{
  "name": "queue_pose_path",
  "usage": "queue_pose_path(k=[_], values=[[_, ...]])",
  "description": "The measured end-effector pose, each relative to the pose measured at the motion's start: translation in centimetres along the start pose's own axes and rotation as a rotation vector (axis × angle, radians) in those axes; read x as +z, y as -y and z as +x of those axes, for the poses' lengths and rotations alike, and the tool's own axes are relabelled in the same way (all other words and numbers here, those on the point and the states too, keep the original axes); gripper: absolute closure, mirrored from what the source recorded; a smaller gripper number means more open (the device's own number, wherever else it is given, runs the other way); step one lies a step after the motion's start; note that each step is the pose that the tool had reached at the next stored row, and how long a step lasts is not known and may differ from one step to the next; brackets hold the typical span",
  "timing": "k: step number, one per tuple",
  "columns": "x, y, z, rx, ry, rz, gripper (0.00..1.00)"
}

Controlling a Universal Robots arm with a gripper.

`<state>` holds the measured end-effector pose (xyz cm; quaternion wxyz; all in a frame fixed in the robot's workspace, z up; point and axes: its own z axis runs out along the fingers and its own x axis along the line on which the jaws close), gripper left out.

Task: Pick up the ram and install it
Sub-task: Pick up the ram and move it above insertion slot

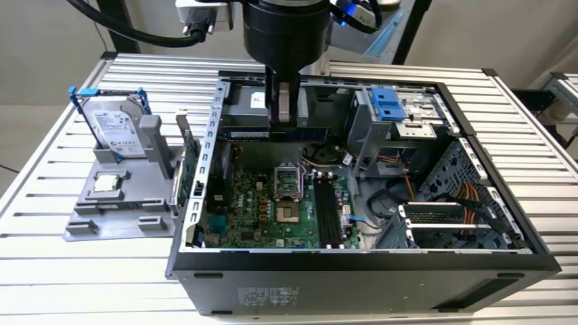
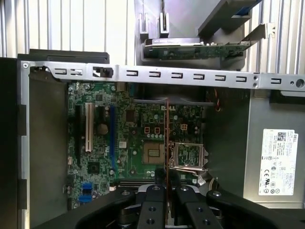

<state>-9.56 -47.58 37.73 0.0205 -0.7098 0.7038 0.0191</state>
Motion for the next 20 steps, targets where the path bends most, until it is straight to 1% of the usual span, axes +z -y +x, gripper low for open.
queue_pose_path(k=[20], values=[[0.00, 1.33, 0.01, 0.000, -0.0001, 0.0000, 1.00]])
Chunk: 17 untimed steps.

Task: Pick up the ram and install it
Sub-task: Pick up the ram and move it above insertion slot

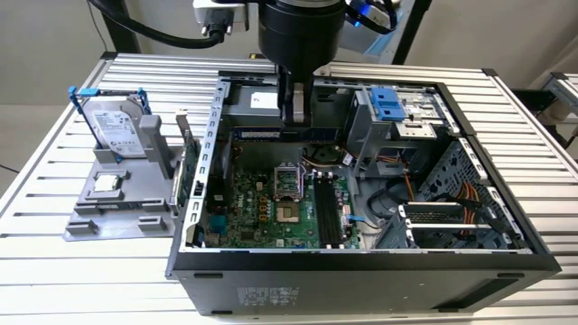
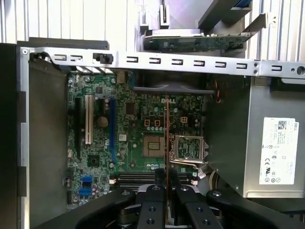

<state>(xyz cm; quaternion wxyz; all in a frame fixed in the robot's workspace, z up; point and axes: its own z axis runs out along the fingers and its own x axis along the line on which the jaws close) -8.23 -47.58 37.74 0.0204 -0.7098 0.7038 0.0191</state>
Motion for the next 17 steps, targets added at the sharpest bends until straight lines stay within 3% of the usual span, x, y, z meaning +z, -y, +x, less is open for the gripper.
queue_pose_path(k=[17], values=[[0.00, 1.23, 0.01, 0.000, 0.0000, 0.0000, 1.00]])
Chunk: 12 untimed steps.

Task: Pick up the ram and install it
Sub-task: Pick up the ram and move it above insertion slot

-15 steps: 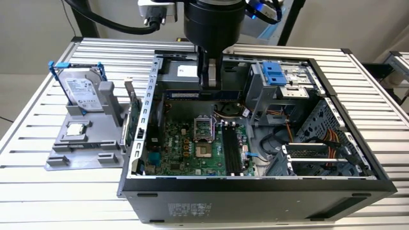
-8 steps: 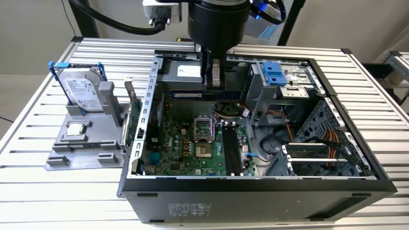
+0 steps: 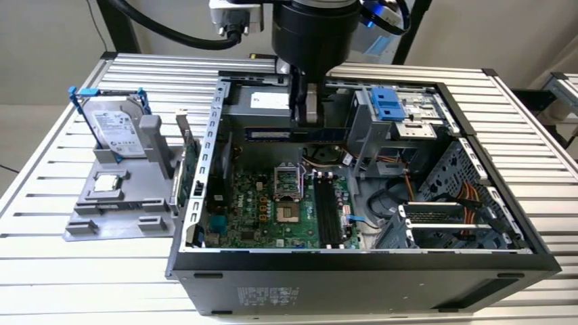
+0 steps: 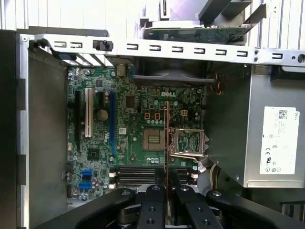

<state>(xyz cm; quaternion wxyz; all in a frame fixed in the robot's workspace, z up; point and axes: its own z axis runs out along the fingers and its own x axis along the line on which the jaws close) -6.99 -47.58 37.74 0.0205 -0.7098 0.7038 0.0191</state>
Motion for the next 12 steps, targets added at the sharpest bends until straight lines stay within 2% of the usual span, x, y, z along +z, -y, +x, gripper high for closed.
queue_pose_path(k=[12], values=[[0.00, 0.86, 0.01, 0.000, 0.0000, 0.0000, 1.00]])
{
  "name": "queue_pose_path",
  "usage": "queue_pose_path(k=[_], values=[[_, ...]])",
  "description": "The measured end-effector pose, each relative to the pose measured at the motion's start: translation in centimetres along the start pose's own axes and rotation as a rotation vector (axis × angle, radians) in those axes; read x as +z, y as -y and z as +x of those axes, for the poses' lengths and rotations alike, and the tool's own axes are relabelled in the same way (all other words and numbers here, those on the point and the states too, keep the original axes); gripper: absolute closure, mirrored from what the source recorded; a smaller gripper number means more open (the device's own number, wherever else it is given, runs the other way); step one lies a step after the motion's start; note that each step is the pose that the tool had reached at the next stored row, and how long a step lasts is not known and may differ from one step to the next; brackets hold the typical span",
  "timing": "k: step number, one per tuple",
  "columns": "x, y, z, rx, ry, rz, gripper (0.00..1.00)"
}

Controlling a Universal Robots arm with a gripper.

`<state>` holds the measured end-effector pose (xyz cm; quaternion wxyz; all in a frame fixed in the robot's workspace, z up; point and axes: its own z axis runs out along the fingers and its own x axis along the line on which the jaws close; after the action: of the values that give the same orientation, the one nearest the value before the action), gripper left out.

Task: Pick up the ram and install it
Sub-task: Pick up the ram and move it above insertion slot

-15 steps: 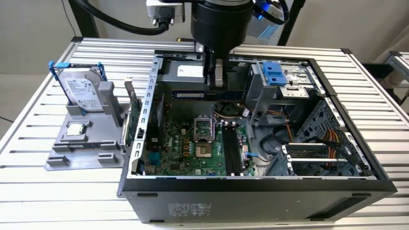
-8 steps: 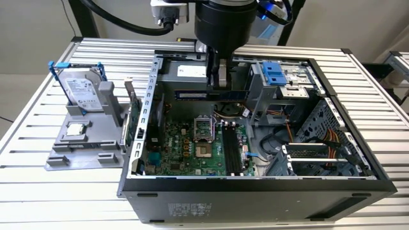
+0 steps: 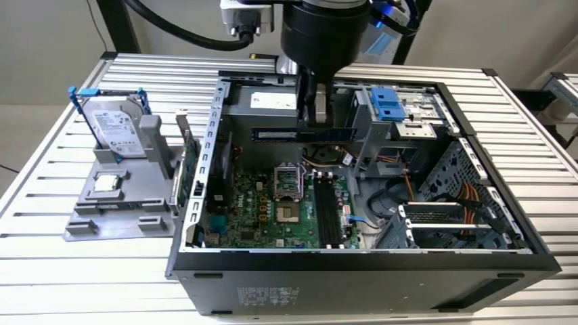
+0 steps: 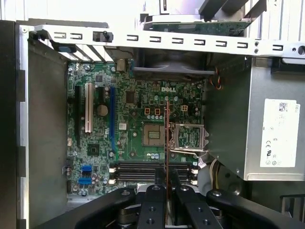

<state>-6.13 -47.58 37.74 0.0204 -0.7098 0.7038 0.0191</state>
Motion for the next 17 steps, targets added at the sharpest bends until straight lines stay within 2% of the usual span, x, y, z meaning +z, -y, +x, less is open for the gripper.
queue_pose_path(k=[17], values=[[0.00, 1.27, 0.01, 0.000, 0.0000, 0.0000, 1.00]])
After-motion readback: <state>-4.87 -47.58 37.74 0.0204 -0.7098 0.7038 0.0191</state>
